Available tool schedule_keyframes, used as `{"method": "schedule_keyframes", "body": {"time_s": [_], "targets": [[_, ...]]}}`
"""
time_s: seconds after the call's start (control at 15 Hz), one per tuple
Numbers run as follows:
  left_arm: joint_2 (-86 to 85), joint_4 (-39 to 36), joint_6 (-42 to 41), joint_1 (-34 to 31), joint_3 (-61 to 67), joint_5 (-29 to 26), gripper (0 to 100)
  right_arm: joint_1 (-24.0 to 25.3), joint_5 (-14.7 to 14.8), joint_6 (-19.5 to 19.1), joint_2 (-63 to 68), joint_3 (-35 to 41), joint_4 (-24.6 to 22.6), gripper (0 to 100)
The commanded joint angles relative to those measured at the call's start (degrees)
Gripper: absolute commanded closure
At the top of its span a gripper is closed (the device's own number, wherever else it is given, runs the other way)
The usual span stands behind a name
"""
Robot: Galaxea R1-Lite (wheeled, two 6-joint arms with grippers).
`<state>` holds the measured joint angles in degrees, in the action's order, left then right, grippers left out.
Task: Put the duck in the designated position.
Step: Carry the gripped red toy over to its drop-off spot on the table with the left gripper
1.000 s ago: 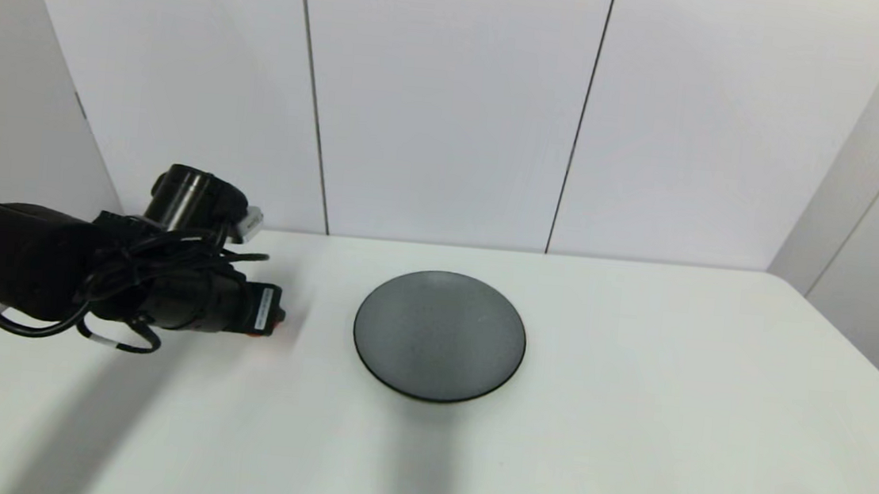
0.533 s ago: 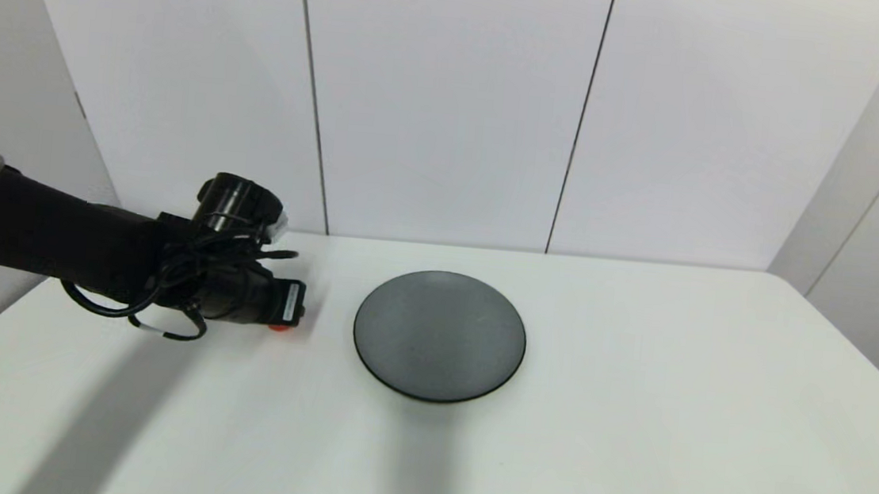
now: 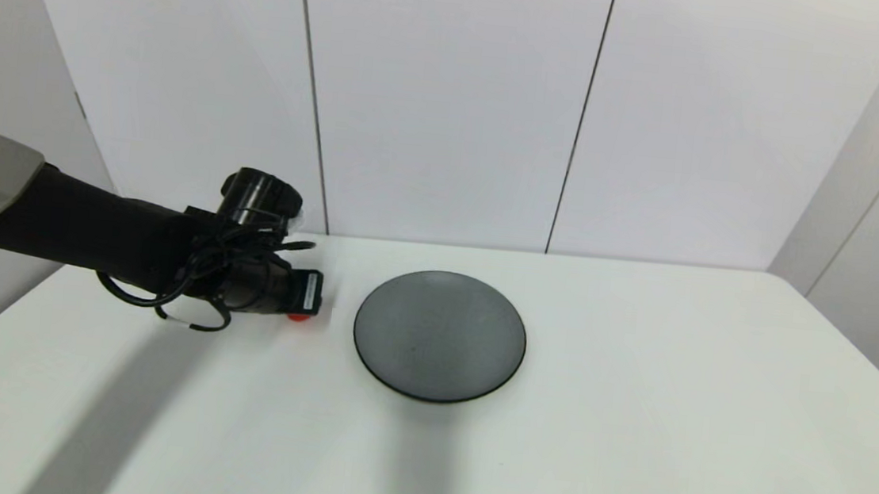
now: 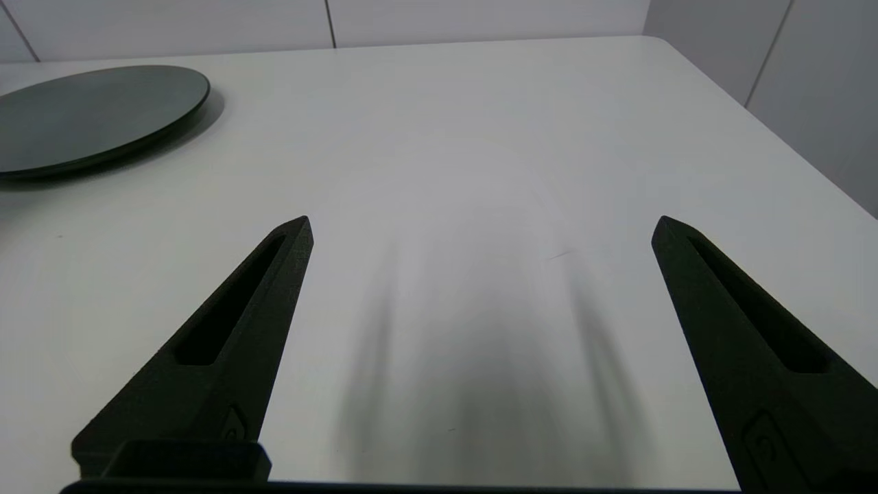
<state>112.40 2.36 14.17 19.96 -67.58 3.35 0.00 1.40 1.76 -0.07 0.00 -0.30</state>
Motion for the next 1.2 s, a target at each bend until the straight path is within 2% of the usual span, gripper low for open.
{"method": "schedule_keyframes", "body": {"time_s": [0.07, 0.4, 1.2], "targets": [[0.1, 0.3, 2.0, 1.0, -0.4, 0.1, 100, 0.0, 0.0, 0.0, 0.1, 0.0, 0.0, 0], [0.2, 1.7, 4.1, 1.5, -0.4, 2.0, 100, 0.0, 0.0, 0.0, 0.1, 0.0, 0.0, 0], [0.7, 2.4, 4.6, 2.7, -0.4, 2.0, 100, 0.0, 0.0, 0.0, 0.1, 0.0, 0.0, 0]]}}
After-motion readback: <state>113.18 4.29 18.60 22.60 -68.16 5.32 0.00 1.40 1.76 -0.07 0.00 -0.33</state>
